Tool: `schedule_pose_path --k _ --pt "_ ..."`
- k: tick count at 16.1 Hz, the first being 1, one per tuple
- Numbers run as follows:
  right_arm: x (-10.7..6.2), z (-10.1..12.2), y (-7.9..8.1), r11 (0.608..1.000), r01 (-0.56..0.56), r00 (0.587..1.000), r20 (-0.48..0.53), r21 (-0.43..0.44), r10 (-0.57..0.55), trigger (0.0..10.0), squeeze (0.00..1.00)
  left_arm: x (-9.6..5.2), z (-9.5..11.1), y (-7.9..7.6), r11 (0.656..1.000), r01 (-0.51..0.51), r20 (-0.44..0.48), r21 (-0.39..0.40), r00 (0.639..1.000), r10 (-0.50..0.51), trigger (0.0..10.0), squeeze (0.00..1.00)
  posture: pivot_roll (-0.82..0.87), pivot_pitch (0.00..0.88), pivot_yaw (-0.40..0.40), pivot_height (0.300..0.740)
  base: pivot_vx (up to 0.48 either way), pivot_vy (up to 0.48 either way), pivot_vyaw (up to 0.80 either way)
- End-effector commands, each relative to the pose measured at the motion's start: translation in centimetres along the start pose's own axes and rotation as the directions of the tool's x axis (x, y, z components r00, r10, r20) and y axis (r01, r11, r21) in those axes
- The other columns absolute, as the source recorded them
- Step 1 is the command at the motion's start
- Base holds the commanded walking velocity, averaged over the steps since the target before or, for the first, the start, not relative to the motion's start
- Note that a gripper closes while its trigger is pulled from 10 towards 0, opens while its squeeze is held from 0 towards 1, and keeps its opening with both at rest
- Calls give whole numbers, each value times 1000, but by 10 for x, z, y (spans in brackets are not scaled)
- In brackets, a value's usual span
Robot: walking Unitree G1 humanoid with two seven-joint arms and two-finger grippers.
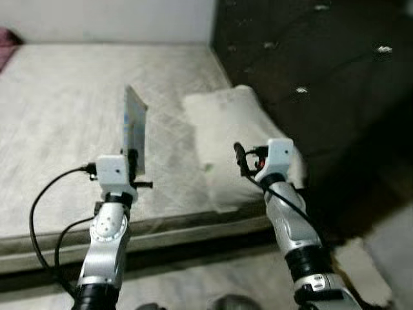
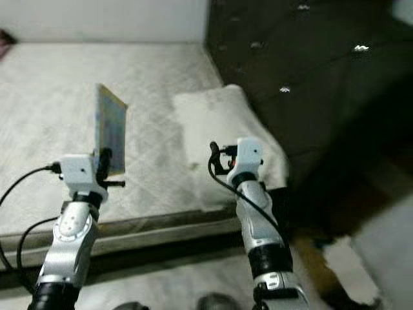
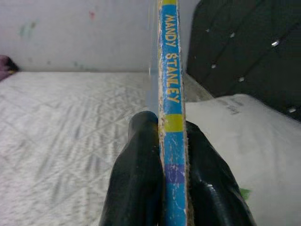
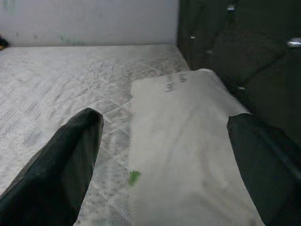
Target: Clean up the room
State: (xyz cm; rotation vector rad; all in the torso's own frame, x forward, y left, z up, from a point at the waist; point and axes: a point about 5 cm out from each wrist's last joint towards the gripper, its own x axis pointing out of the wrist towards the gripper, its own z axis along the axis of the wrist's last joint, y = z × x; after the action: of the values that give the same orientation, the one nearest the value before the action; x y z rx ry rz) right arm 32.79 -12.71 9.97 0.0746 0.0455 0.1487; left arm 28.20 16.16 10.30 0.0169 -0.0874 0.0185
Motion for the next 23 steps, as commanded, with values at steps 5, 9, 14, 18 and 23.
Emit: schedule_pose_path --k 5,9,14,18,23 --pt "1 3 -5 1000 12 1000 8 -10 -12 10000 0 2 10 -4 1000 18 49 -20 999 -17 10000 0 -52 1 -32 740 0 0 0" --pt "0 4 -4 1000 3 1000 13 -27 -2 10000 0 2 11 -5 999 34 60 -23 998 -33 10000 0 -53 4 -32 740 0 0 170" --pt "0 3 -3 1000 2 1000 14 -25 -2 10000 0 2 13 -7 998 55 74 -31 996 -53 10000 0 -54 5 -31 740 181 0 441" --pt "0 3 -3 1000 0 1000 13 -23 1 10000 0 1 13 -7 997 65 78 -34 995 -62 10000 0 -52 5 -30 740 398 0 0" --pt "0 3 -3 1000 -1 1000 11 -22 1 10000 0 1 13 -8 997 72 77 -33 995 -69 10000 0 -53 6 -30 740 439 0 0"
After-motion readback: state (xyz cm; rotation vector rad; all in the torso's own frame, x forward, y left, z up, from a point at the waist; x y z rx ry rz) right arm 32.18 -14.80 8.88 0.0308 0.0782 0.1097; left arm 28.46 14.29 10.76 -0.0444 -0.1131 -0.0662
